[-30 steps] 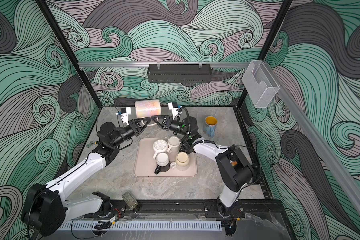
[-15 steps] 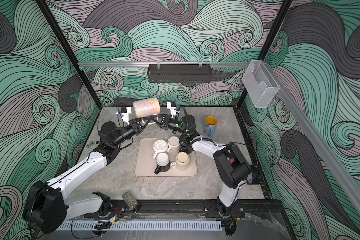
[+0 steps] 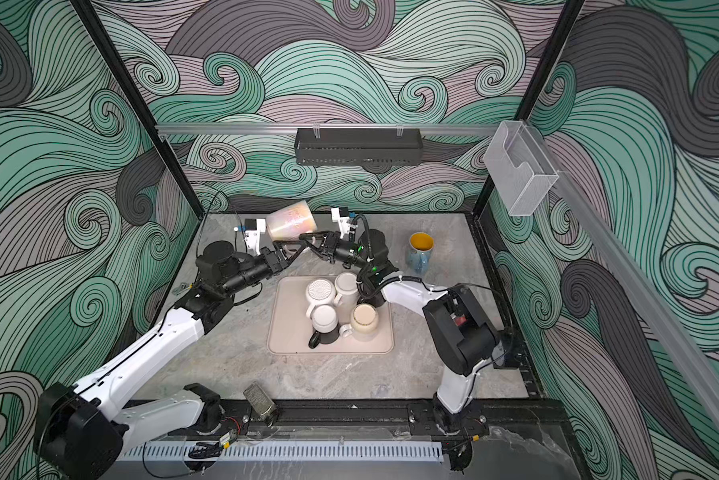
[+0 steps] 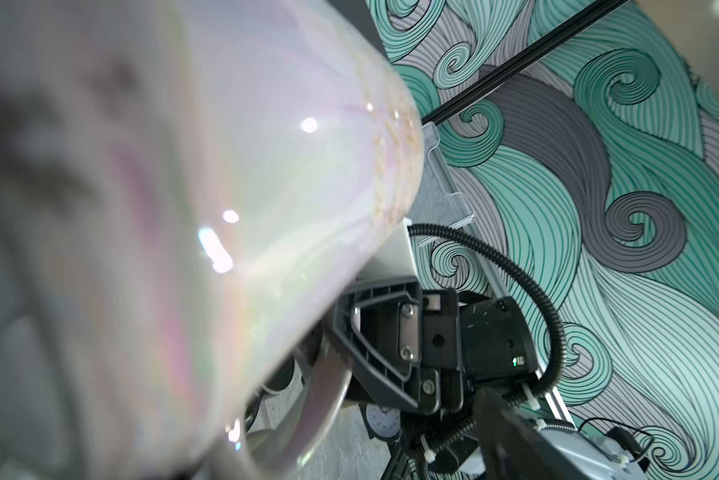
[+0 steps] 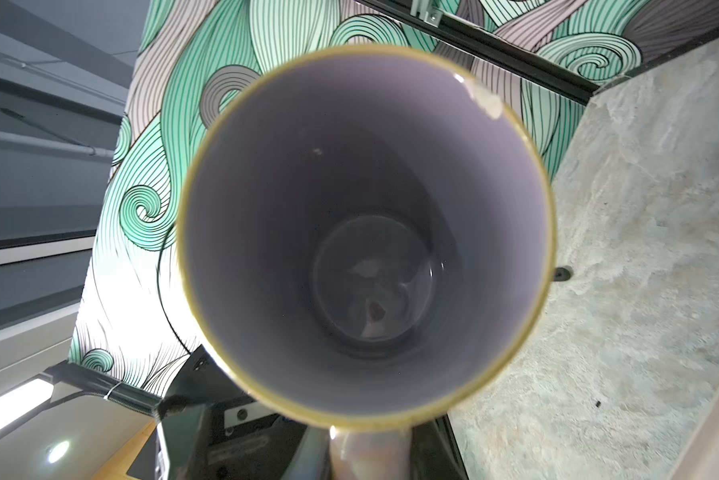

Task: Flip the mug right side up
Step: 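Open the left gripper and withdraw it while the right gripper carries the pink mug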

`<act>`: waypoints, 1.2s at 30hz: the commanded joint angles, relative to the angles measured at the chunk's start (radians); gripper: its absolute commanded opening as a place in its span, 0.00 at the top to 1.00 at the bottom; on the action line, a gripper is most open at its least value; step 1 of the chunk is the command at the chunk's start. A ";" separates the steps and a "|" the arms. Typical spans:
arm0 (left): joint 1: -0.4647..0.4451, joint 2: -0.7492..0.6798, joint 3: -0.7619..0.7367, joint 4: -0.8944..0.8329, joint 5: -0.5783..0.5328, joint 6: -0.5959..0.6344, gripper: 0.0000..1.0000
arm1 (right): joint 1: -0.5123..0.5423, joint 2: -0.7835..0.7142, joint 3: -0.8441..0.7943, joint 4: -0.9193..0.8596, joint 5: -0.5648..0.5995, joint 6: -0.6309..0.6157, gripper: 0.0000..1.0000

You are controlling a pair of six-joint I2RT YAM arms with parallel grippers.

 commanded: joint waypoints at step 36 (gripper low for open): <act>0.019 -0.166 -0.118 -0.316 -0.298 0.276 0.09 | -0.189 -0.137 0.174 -0.738 0.405 -0.769 1.00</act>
